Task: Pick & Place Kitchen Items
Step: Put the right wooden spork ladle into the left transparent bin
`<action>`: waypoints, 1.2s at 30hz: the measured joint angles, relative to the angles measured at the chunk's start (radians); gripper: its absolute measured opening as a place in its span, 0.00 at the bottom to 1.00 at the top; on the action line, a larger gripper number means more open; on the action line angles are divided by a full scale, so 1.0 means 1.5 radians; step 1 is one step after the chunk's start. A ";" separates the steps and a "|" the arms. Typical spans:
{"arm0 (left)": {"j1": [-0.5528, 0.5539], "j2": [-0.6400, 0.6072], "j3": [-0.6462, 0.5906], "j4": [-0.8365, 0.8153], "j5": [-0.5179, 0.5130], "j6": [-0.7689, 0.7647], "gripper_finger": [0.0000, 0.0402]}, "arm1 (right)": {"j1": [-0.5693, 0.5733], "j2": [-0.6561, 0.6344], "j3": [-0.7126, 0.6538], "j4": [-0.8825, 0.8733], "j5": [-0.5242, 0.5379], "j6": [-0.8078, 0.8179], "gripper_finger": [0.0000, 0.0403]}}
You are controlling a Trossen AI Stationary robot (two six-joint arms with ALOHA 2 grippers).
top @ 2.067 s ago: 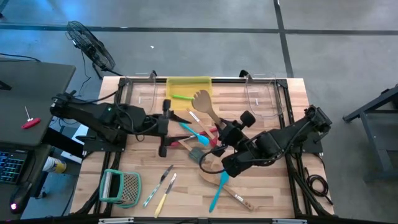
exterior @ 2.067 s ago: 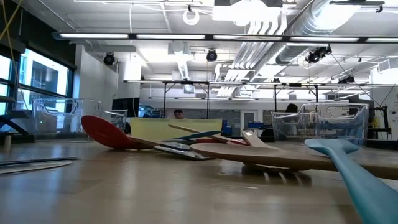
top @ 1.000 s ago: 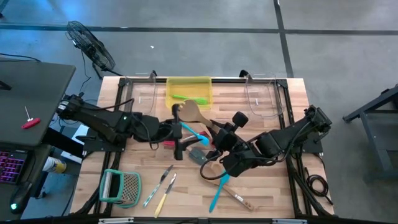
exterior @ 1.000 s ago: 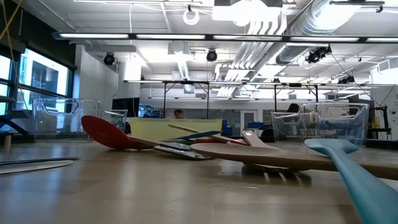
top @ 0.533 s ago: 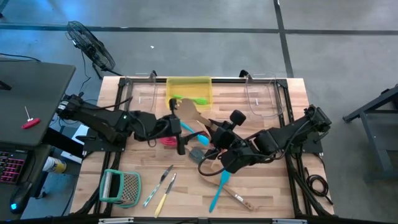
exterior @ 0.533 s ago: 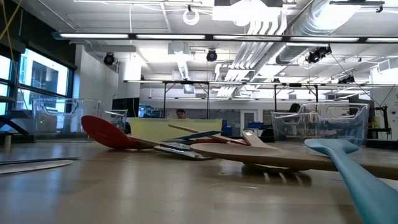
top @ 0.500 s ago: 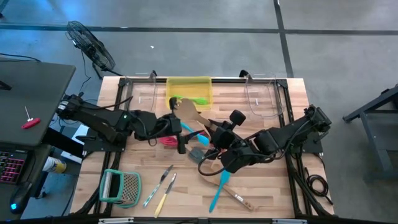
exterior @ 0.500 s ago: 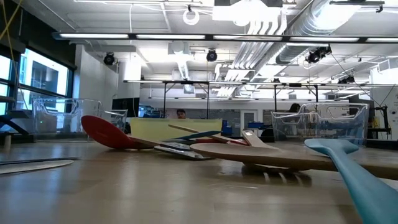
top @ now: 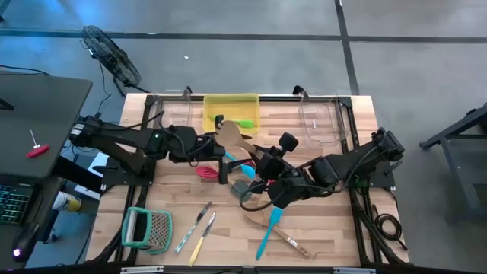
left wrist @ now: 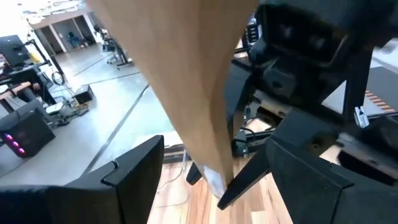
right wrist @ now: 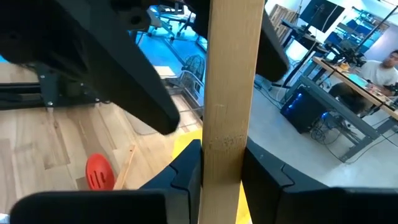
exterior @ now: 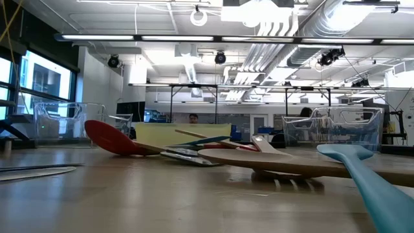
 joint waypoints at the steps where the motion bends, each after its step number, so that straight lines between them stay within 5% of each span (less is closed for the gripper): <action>1: 0.003 0.002 0.000 -0.002 0.002 0.000 0.70 | -0.003 0.000 0.000 0.000 -0.001 0.000 0.21; 16: 0.002 0.034 0.001 0.027 0.000 0.058 0.68 | -0.011 0.003 -0.001 -0.013 -0.046 -0.005 0.20; 21: 0.002 0.035 0.001 0.025 0.001 0.070 0.51 | -0.013 0.003 -0.001 -0.018 -0.056 0.005 0.28; 28: 0.002 0.035 0.000 0.013 0.004 0.101 0.05 | -0.013 0.002 -0.001 -0.044 -0.059 0.005 0.30; 36: 0.002 0.035 0.000 0.002 -0.003 0.105 0.04 | -0.002 0.002 -0.001 -0.070 -0.055 0.010 0.30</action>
